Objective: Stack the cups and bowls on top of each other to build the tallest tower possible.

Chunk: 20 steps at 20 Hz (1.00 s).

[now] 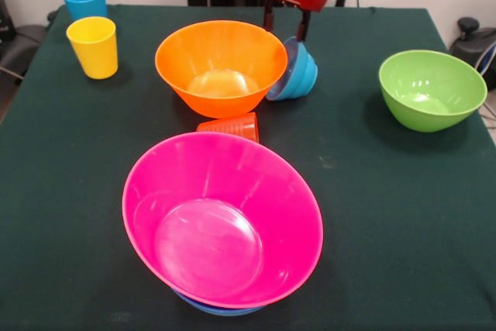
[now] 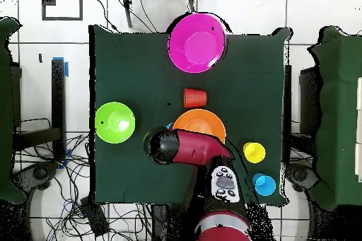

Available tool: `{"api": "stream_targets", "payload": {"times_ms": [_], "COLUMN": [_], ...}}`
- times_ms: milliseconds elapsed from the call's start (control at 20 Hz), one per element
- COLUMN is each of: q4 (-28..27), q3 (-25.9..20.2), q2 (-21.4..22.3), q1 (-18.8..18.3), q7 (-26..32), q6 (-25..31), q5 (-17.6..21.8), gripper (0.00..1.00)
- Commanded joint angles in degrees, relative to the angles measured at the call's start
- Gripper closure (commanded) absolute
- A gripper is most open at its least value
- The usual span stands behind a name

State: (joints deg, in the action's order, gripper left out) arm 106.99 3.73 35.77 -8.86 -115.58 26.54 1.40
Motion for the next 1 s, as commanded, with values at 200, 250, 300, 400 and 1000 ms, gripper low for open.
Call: {"api": "stream_targets", "payload": {"times_ms": [200, 250, 300, 400, 1000], "q4": [-0.56, -0.48, -0.13, 0.08, 0.76], "q3": [-5.18, -5.48, -6.74, -7.44, -6.90], "q2": [-3.18, -3.22, -3.17, -2.03, 4.20], "q1": [-2.93, -3.40, -4.87, -6.28, -6.31], "q7": [-3.52, -3.19, -2.11, -0.39, -0.13], "q6": [-5.22, -5.06, -5.01, -3.11, 5.75], "q5": [0.96, 0.98, 0.85, 1.30, 1.75], "gripper": [0.00, 0.00, 0.00, 0.00, 0.00]}}
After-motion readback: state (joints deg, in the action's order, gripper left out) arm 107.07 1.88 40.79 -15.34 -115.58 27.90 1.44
